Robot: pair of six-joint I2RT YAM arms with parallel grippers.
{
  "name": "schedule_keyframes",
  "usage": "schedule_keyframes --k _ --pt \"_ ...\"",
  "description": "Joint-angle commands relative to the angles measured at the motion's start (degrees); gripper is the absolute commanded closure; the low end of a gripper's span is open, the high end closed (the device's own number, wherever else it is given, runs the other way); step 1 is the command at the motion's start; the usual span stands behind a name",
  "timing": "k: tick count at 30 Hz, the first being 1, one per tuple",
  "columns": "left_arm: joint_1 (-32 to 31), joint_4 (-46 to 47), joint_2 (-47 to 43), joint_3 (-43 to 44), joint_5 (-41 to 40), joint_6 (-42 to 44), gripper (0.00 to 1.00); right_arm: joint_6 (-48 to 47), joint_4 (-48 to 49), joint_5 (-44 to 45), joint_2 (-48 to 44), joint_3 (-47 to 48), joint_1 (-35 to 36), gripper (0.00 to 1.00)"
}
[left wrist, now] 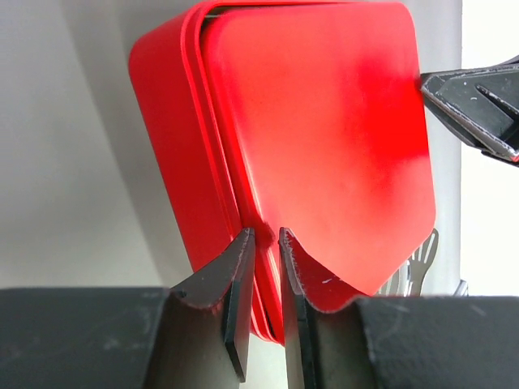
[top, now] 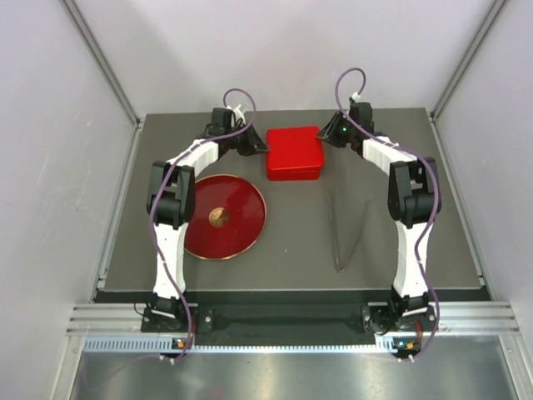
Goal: Pack the chocolate
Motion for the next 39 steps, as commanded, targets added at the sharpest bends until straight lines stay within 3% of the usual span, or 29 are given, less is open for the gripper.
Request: schedule_keyframes --k 1,17,29,39 --pt "-0.3 0.9 -0.1 2.1 -1.6 -0.2 0.76 -1.0 2.3 -2.1 1.3 3.6 -0.4 0.70" --pt "-0.3 0.9 -0.1 3.4 -3.8 -0.5 0.60 1.2 5.6 -2.5 4.1 1.9 -0.3 0.71" --pt "-0.2 0.4 2.8 4.6 -4.8 -1.0 0.60 3.9 7.4 -3.0 3.5 1.4 -0.2 0.69" --pt "-0.2 -3.5 3.8 4.4 -10.5 -0.9 0.66 3.2 7.4 -2.1 2.6 -2.8 0.6 0.68"
